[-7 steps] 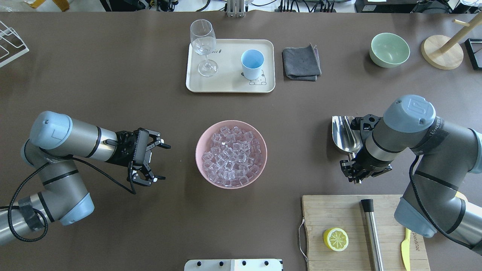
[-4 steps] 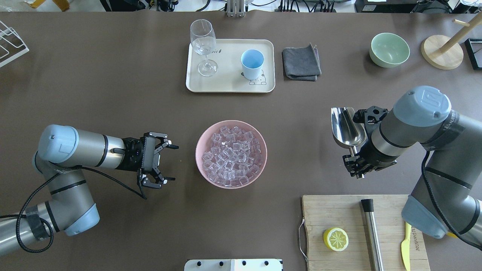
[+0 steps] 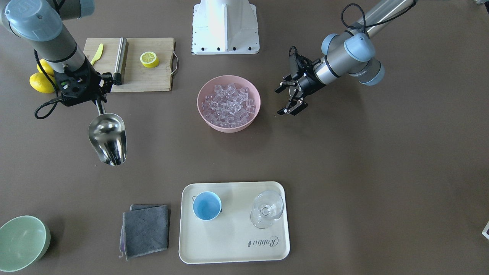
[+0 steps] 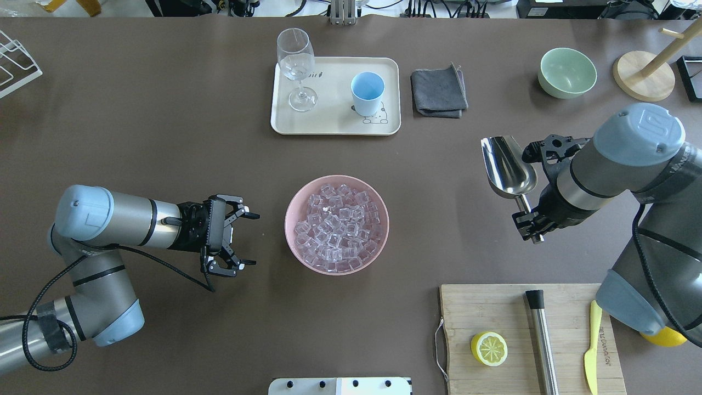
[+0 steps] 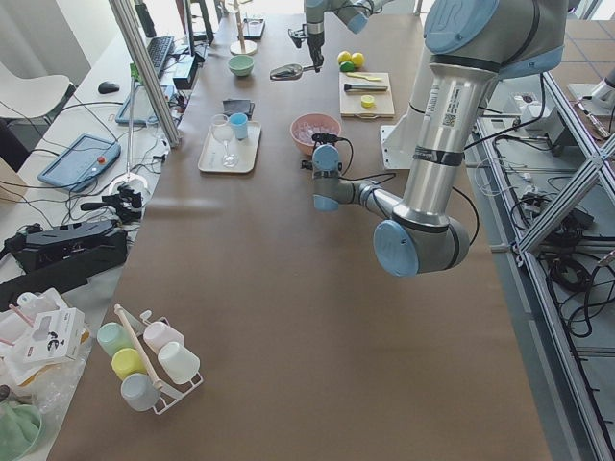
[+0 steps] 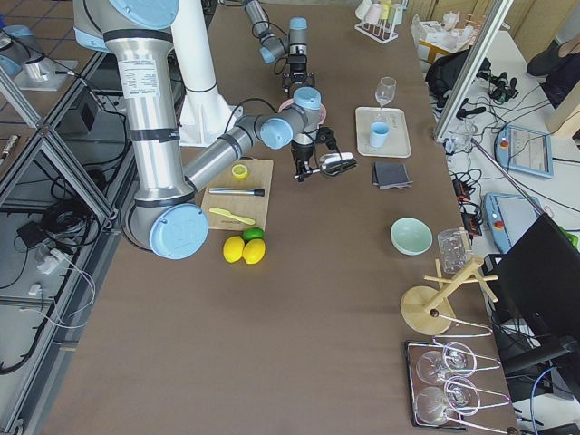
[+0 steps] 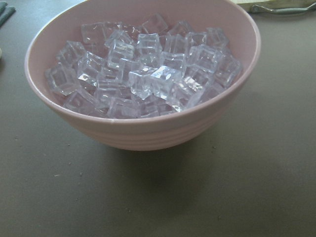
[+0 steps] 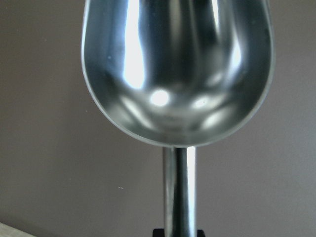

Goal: Put ice in cup with scoop
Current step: 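Lift the scoop with the right gripper while the left gripper approaches the pink bowl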

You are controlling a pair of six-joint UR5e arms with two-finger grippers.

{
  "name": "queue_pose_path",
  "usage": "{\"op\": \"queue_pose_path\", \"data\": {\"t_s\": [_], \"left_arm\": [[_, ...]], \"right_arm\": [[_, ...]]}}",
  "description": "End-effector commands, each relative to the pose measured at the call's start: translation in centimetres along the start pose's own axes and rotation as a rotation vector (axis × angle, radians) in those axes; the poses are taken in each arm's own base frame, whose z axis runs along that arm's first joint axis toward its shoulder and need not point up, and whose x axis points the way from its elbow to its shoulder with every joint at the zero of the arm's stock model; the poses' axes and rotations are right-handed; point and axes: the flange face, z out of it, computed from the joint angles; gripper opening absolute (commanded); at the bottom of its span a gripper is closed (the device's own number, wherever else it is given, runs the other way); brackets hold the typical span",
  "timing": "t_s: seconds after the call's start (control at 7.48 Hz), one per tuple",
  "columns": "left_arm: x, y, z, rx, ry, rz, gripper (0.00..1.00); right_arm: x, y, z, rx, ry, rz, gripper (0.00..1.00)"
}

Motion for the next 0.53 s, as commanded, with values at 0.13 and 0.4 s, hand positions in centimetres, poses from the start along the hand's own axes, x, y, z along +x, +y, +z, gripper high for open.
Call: {"op": "queue_pose_path", "data": {"t_s": [0.13,0.4], "left_arm": [[1.2,-1.3,1.5,0.015,0.023,-0.105,0.98],[1.2,-1.9,2.0,0.023,0.027,-0.109,0.98]], "right_arm": [[2.9,-0.5,-1.5,-0.077,0.032,-0.243,0.00],[3.6,-1.0,-3.5,-0.189,-0.043,-0.256,0.00]]}}
